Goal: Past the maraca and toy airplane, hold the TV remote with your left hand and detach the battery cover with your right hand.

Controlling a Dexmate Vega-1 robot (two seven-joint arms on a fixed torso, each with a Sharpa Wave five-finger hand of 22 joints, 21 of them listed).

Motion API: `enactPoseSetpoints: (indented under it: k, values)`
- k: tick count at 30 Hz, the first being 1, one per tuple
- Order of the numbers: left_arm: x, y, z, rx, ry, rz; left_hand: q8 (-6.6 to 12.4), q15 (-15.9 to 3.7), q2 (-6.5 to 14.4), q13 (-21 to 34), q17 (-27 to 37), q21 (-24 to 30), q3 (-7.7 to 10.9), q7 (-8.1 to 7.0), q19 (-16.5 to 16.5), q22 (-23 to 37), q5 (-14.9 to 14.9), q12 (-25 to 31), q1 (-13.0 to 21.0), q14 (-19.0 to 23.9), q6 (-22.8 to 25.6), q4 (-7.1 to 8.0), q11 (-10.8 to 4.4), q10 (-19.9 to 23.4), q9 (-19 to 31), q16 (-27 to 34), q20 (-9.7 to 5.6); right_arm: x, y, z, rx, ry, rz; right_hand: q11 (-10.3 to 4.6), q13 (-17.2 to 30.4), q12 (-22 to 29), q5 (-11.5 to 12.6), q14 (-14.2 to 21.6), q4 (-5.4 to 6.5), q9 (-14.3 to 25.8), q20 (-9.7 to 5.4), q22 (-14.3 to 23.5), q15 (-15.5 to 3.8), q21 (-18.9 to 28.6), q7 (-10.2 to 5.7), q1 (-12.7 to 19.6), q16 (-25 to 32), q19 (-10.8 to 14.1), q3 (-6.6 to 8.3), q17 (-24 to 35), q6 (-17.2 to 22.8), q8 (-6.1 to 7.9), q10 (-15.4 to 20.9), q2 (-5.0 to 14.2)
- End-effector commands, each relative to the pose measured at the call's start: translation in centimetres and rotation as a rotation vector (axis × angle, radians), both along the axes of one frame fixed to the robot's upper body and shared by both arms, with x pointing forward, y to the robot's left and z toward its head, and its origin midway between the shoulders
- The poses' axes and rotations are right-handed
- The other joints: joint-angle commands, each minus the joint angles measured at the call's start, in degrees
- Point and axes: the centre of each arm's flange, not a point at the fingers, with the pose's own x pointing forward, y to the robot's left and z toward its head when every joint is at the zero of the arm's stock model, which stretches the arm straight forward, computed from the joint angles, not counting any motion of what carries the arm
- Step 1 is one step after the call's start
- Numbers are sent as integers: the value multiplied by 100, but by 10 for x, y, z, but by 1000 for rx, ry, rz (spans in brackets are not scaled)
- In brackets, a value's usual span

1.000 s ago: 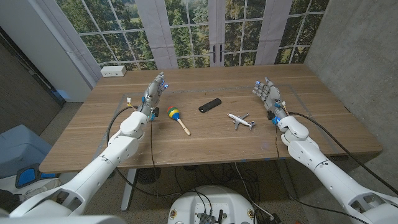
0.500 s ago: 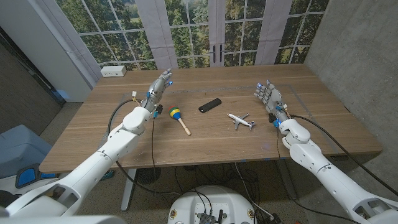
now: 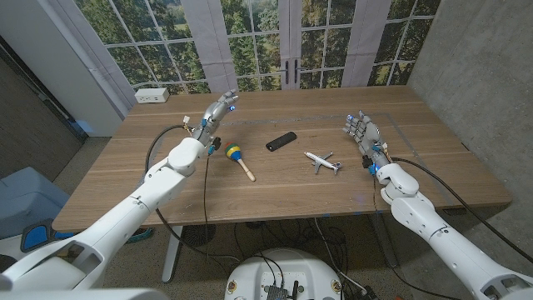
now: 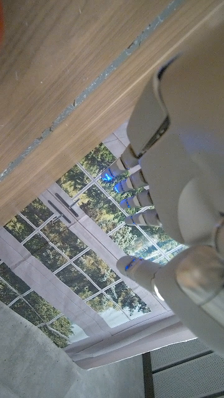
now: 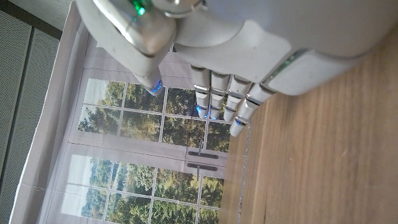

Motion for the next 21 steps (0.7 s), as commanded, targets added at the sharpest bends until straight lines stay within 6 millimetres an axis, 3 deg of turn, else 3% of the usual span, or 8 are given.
enactPoseSetpoints:
  k: [1, 21]
  values:
    - [-7, -12, 10, 133, -43, 103, 34, -150, -68, 11, 13, -1, 6, 1, 125, 15, -10, 44, 65, 155, 95, -98, -42, 76, 27, 31, 35, -9, -1, -4, 5, -10, -13, 3, -4, 61, -5, 33, -50, 33, 47, 14, 13, -19, 8, 4, 30, 79, 27, -2, 69, 59, 54, 43]
    - [-4, -35, 23, 300, -53, 184, 30, -249, -200, 22, 28, -31, 19, 36, 316, 18, -8, 6, 245, 564, 191, -239, -162, 153, 36, 69, 118, -16, -3, -10, 30, -18, -38, 20, -30, 73, -42, 97, -144, 37, 130, 21, 71, -95, 24, 29, 71, 113, 46, -19, 103, 50, 119, 50]
